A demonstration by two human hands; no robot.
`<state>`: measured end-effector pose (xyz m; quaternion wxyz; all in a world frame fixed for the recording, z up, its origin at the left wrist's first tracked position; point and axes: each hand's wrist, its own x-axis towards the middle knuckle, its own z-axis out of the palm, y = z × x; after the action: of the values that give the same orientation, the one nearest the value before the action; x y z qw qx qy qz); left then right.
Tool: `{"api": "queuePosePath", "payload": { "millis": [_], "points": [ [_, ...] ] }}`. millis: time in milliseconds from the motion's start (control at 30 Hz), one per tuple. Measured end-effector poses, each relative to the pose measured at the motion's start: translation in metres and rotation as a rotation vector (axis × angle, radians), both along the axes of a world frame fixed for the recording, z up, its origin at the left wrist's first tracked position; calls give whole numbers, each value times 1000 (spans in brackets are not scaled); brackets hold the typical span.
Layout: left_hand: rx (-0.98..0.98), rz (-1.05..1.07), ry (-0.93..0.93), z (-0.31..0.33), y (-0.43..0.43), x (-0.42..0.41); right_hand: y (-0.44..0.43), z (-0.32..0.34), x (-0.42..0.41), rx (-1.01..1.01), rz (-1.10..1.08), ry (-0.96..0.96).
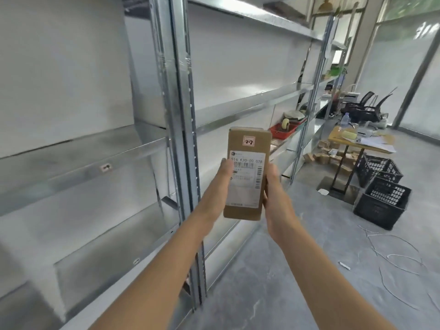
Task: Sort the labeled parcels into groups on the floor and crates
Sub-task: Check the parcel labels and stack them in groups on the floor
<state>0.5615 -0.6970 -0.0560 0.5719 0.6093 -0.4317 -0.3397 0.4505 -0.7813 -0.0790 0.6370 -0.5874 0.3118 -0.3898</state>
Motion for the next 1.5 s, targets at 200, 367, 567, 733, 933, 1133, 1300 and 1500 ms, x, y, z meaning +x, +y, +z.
{"api": "queuePosePath", "payload": {
  "millis": [200, 367, 567, 733, 933, 1133, 1300, 1500],
  "points": [
    [-40, 203, 2, 20, 69, -4, 42, 16, 25, -18, 214, -19],
    [-66, 442, 1, 31, 120, -17, 80, 26, 44, -41, 450, 15],
    [-51, 787, 26, 23, 203, -34, 152, 22, 65, -16, 773, 42],
    [-40, 1065, 65, 10, 291, -53, 240, 13, 79, 7, 1032, 83],
    [-20, 1370, 102, -8, 410, -84, 369, 1, 82, -35, 1335, 133],
    [-14, 1601, 170, -32, 542, -119, 513, -22, 75, -75, 1582, 167],
    [-39, 1728, 236, -63, 649, -146, 631, -50, 67, -104, 1696, 230],
    [-70, 1809, 428, -104, 752, -165, 743, -90, 57, -112, 1770, 355]
  ]
}}
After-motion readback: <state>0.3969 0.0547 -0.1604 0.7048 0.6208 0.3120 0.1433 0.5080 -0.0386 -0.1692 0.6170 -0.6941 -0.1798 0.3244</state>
